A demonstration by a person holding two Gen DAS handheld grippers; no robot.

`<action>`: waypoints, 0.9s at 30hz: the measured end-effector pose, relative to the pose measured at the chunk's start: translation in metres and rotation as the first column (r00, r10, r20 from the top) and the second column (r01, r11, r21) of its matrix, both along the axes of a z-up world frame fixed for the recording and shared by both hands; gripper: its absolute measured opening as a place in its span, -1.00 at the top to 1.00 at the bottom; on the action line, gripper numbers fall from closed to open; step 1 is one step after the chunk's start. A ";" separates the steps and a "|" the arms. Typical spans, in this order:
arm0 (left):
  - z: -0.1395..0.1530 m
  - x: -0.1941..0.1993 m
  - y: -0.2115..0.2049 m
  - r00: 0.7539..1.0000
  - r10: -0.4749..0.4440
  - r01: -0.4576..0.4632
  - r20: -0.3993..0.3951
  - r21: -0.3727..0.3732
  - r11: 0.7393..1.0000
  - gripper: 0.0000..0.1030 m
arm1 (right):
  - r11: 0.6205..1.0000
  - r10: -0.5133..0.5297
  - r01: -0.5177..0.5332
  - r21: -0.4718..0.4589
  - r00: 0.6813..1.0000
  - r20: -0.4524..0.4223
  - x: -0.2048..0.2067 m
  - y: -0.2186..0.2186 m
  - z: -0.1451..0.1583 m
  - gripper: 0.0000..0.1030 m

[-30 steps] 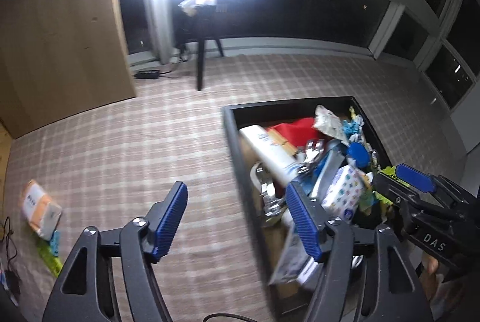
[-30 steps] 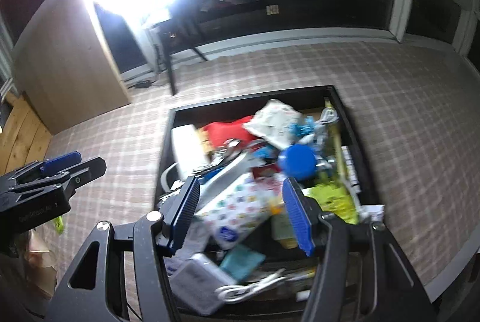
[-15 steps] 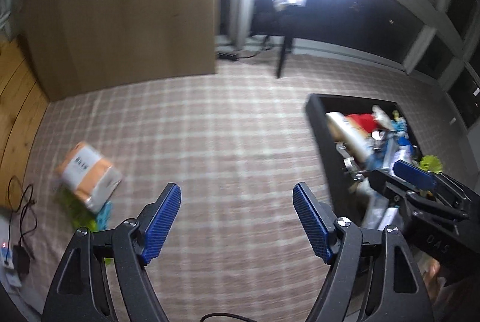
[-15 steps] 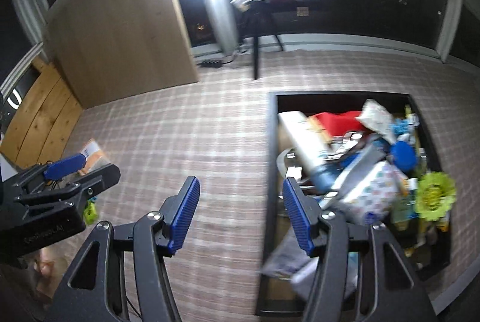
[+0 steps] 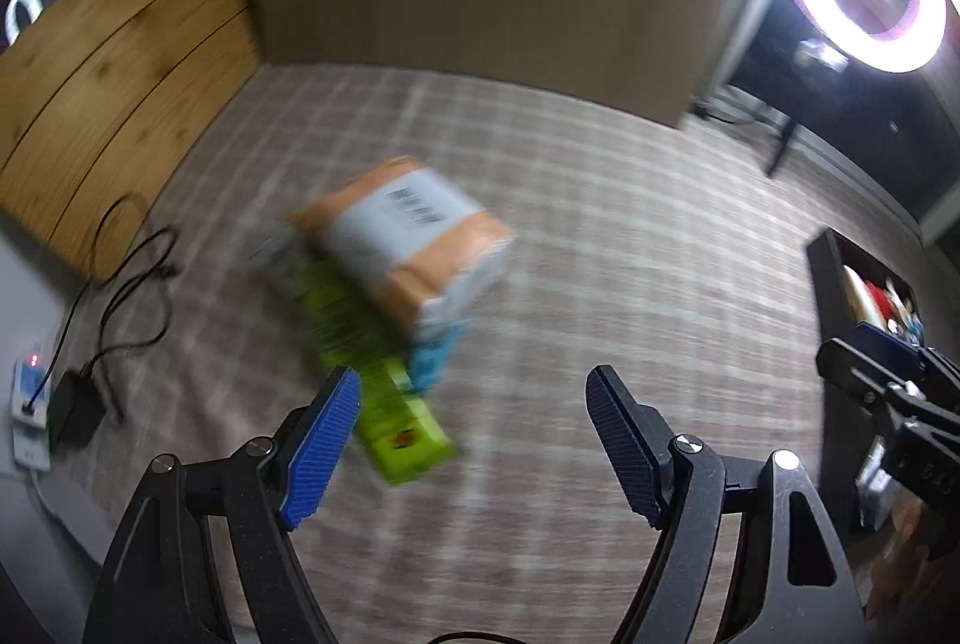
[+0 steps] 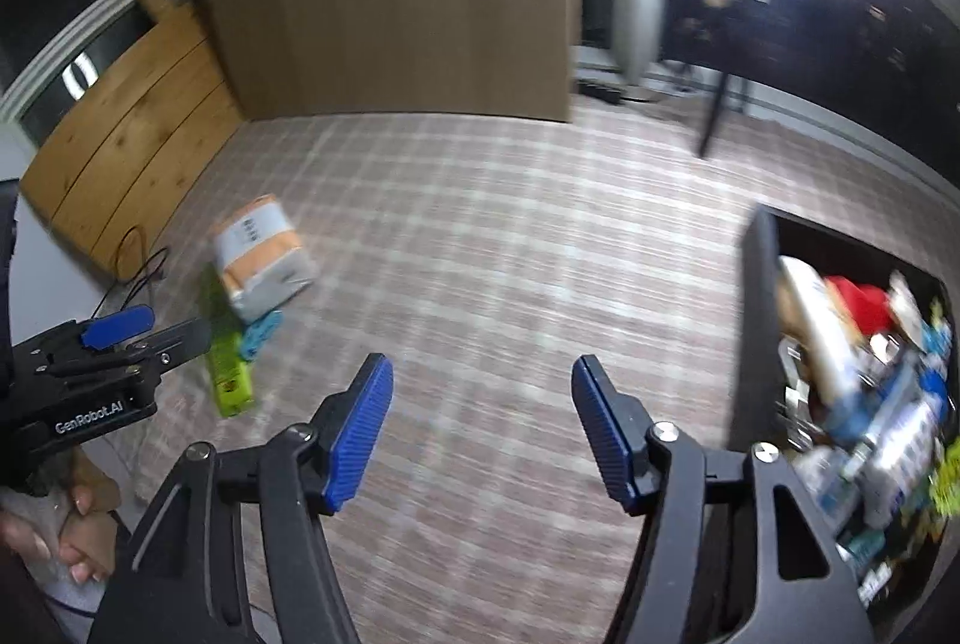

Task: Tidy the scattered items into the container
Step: 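Move both open grippers back toward the tissue pack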

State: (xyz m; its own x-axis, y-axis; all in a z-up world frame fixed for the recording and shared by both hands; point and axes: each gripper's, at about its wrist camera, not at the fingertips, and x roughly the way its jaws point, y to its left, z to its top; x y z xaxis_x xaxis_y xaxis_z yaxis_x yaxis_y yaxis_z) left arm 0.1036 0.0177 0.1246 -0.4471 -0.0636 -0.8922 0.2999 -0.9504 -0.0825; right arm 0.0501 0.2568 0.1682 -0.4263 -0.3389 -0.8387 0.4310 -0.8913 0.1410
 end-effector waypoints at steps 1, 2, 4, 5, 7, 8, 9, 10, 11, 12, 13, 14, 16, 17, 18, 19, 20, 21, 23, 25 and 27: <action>-0.003 0.003 -0.013 1.000 0.025 -0.025 0.003 0.010 1.000 -0.46 | 1.000 0.024 -0.024 -0.001 1.000 0.004 -0.002 -0.010 -0.001 -0.24; -0.007 0.007 -0.025 0.999 0.053 -0.053 0.006 0.020 0.998 -0.46 | 0.999 0.048 -0.048 -0.002 0.999 0.009 -0.004 -0.020 -0.002 -0.29; -0.013 0.011 -0.044 0.995 0.096 -0.097 0.019 0.040 0.994 -0.43 | 0.994 0.111 -0.111 -0.004 0.994 0.025 -0.009 -0.044 -0.004 -0.32; -0.017 0.013 -0.053 0.993 0.113 -0.114 0.026 0.058 0.992 -0.42 | 0.991 0.131 -0.131 0.000 0.991 0.030 -0.012 -0.053 -0.004 -0.32; -0.024 0.015 -0.069 0.989 0.145 -0.148 0.037 0.090 0.985 -0.40 | 0.982 0.190 -0.190 0.006 0.981 0.033 -0.017 -0.072 -0.006 -0.33; -0.027 0.016 -0.075 0.986 0.160 -0.163 0.041 0.094 0.982 -0.36 | 0.976 0.217 -0.217 0.008 0.976 0.034 -0.020 -0.083 -0.007 -0.34; -0.029 0.015 -0.077 0.985 0.167 -0.170 0.042 0.096 0.981 -0.29 | 0.972 0.236 -0.237 0.011 0.971 0.036 -0.025 -0.093 -0.008 -0.34; -0.031 0.015 -0.081 0.984 0.175 -0.179 0.043 0.102 0.979 -0.27 | 0.966 0.257 -0.257 0.009 0.966 0.042 -0.030 -0.103 -0.010 -0.34; -0.033 0.014 -0.083 0.983 0.179 -0.182 0.042 0.111 0.977 -0.27 | 0.961 0.277 -0.278 0.000 0.959 0.054 -0.036 -0.112 -0.012 -0.34; -0.035 0.012 -0.083 0.983 0.178 -0.181 0.039 0.124 0.976 -0.26 | 0.957 0.290 -0.290 -0.009 0.954 0.069 -0.042 -0.120 -0.015 -0.34; -0.037 0.010 -0.082 0.984 0.173 -0.176 0.038 0.136 0.975 -0.26 | 0.955 0.298 -0.297 -0.018 0.951 0.084 -0.048 -0.126 -0.018 -0.34; -0.039 0.006 -0.082 0.985 0.171 -0.175 0.039 0.142 0.974 -0.26 | 0.952 0.306 -0.304 -0.030 0.947 0.098 -0.055 -0.133 -0.022 -0.34; -0.043 -0.003 -0.079 0.985 0.169 -0.172 0.034 0.154 0.973 -0.25 | 0.950 0.312 -0.308 -0.047 0.942 0.124 -0.070 -0.146 -0.029 -0.34; -0.044 -0.008 -0.077 0.986 0.165 -0.168 0.031 0.159 0.973 -0.25 | 0.950 0.312 -0.308 -0.052 0.941 0.133 -0.078 -0.152 -0.033 -0.34; -0.047 -0.015 -0.075 0.986 0.163 -0.166 0.033 0.159 0.973 -0.25 | 0.951 0.310 -0.305 -0.056 0.940 0.140 -0.083 -0.157 -0.037 -0.34; -0.048 -0.020 -0.074 0.986 0.161 -0.165 0.036 0.159 0.973 -0.25 | 0.951 0.309 -0.304 -0.058 0.939 0.150 -0.090 -0.163 -0.042 -0.34; -0.050 -0.025 -0.072 0.987 0.157 -0.161 0.036 0.159 0.974 -0.25 | 0.951 0.310 -0.305 -0.057 0.937 0.158 -0.094 -0.168 -0.046 -0.34; -0.051 -0.031 -0.068 0.988 0.150 -0.153 0.035 0.153 0.976 -0.25 | 0.949 0.314 -0.309 -0.055 0.935 0.163 -0.099 -0.175 -0.050 -0.34; -0.053 -0.039 -0.063 0.989 0.143 -0.147 0.037 0.135 0.980 -0.25 | 0.943 0.333 -0.329 -0.051 0.929 0.162 -0.104 -0.186 -0.055 -0.34; -0.057 -0.047 -0.062 0.989 0.143 -0.148 0.046 0.134 0.980 -0.25 | 0.935 0.355 -0.354 -0.034 0.921 0.162 -0.107 -0.197 -0.061 -0.34; -0.061 -0.053 -0.061 0.987 0.153 -0.159 0.054 0.135 0.978 -0.25 | 0.926 0.375 -0.376 -0.028 0.911 0.171 -0.109 -0.206 -0.067 -0.34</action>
